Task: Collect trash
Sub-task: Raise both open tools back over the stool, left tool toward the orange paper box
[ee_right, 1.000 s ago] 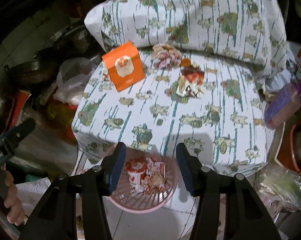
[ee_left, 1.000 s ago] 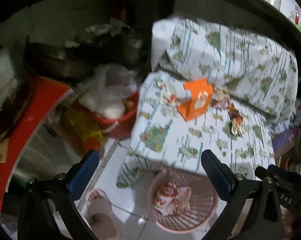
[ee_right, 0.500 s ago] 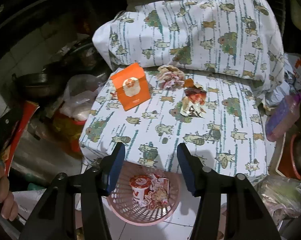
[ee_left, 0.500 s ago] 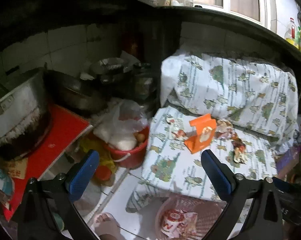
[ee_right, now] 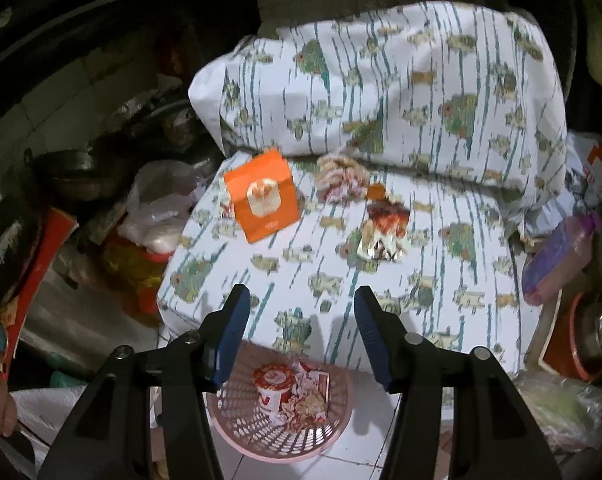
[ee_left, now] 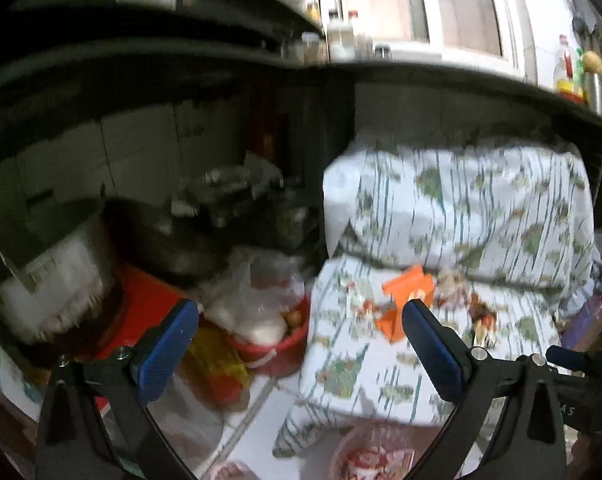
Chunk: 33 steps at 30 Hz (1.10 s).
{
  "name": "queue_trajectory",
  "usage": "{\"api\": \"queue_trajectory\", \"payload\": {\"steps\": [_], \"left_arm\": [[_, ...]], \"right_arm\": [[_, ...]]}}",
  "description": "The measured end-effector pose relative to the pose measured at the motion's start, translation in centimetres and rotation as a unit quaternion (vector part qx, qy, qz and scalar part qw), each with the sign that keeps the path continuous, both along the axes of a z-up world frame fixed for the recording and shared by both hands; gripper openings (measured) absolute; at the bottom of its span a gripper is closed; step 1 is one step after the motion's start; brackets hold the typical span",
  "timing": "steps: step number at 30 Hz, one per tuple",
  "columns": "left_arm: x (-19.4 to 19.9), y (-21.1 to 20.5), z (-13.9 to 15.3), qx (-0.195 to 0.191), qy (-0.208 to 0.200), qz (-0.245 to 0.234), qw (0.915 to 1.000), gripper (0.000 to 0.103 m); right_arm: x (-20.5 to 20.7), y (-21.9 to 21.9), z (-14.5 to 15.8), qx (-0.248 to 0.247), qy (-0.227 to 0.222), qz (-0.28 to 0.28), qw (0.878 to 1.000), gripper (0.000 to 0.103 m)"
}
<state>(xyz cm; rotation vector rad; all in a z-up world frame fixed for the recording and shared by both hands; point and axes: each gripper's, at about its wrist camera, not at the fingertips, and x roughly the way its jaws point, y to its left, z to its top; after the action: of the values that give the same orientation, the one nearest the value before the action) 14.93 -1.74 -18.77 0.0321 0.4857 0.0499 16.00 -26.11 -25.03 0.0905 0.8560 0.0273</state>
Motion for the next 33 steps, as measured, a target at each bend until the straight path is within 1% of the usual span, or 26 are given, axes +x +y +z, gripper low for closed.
{"api": "queue_trajectory", "payload": {"steps": [2,6,8,12,14,15,17,19,20,22,24,25,27,30,33], "left_arm": [[-0.6,0.0,1.9,-0.015,-0.013,-0.005,0.9998,0.103],[-1.0,-1.0,4.5,-0.006,-0.033,-0.015,0.9993,0.103],[-0.8,-1.7,5.8,-0.011,-0.043,-0.025,0.9987,0.103],[0.5,-2.4,7.3,-0.031,-0.047,-0.048,0.9973,0.103],[0.9,-2.5,7.9,-0.045,-0.053,-0.043,0.9967,0.103],[1.0,-2.6,8.2,-0.051,-0.063,-0.041,0.9959,0.103],[1.2,-2.9,8.6,-0.052,-0.082,-0.043,0.9944,0.103],[1.5,-3.2,8.9,-0.043,-0.096,-0.049,0.9933,0.103],[1.7,-3.6,9.1,-0.034,-0.102,-0.052,0.9928,0.103],[2.4,-4.1,9.1,-0.020,-0.112,-0.054,0.9920,0.103],[3.0,-4.5,8.9,-0.013,-0.118,-0.051,0.9916,0.103],[3.3,-4.6,8.7,-0.013,-0.126,-0.047,0.9909,0.103],[3.9,-4.7,8.2,-0.016,-0.130,-0.054,0.9899,0.103],[5.8,-5.2,7.4,-0.009,-0.121,-0.059,0.9908,0.103],[7.6,-5.6,6.3,0.004,-0.117,-0.036,0.9925,0.103]], "right_arm": [[0.1,-0.1,1.5,0.002,-0.013,-0.001,1.000,0.053],[0.4,-0.6,4.4,0.001,-0.042,-0.007,0.999,0.053],[0.8,-1.0,5.8,-0.002,-0.058,-0.015,0.998,0.053],[1.5,-2.7,8.2,0.010,-0.085,-0.032,0.996,0.056],[2.0,-3.5,9.3,0.005,-0.103,-0.041,0.994,0.056],[2.3,-3.9,9.8,0.000,-0.114,-0.045,0.992,0.057],[2.9,-4.6,10.7,-0.007,-0.130,-0.051,0.990,0.060],[3.7,-5.6,11.4,-0.011,-0.142,-0.059,0.988,0.070],[4.1,-6.0,11.6,-0.012,-0.148,-0.065,0.987,0.072],[4.7,-6.8,11.9,-0.011,-0.157,-0.079,0.984,0.086],[5.3,-7.7,11.9,-0.004,-0.165,-0.093,0.982,0.092],[5.6,-8.0,11.7,-0.001,-0.168,-0.100,0.981,0.094],[6.2,-8.6,10.9,0.001,-0.169,-0.110,0.979,0.098],[7.4,-9.4,9.1,0.002,-0.159,-0.120,0.980,0.099],[8.9,-9.9,7.2,-0.003,-0.133,-0.122,0.984,0.099]]}}
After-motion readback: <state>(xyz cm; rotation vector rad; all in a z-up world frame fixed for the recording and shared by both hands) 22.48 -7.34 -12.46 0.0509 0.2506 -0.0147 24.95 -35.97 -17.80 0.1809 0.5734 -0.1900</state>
